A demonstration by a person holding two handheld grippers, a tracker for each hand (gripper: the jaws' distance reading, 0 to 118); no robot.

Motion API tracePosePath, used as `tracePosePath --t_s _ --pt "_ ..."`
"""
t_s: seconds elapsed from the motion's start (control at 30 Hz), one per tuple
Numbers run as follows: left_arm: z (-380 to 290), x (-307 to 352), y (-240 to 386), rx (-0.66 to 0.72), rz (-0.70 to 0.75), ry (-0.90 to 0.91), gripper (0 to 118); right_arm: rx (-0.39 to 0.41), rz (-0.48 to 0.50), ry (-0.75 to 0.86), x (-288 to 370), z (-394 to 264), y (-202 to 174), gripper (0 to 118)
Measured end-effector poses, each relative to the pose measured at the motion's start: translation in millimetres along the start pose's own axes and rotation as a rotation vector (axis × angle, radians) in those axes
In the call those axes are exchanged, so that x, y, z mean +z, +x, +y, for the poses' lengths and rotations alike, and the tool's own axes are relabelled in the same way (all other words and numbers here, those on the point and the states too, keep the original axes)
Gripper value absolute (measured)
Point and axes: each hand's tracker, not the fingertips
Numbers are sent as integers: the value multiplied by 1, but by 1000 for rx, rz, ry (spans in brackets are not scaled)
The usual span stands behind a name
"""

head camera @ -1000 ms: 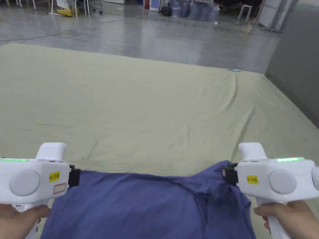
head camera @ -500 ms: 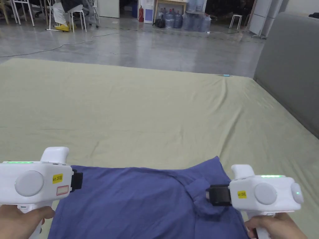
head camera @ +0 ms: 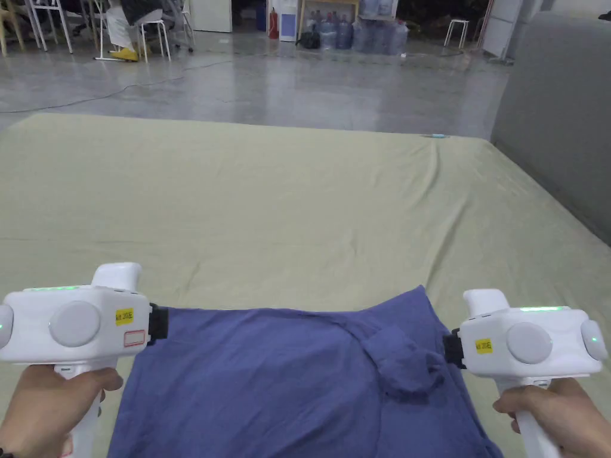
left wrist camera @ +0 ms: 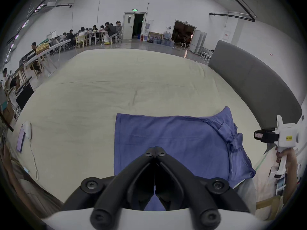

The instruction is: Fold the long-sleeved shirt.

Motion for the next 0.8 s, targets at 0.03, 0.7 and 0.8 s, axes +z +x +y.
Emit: tracePosePath --t_s 0.03,0.7,0.8 --pt "8 -7 -2 7 9 -1 0 5 6 -3 -2 4 0 0" --pt "63 -218 -66 13 295 -273 23 58 19 -85 -52 42 12 0" --pt "68 -196 -62 67 152 -233 0 60 13 -81 -71 67 15 0"
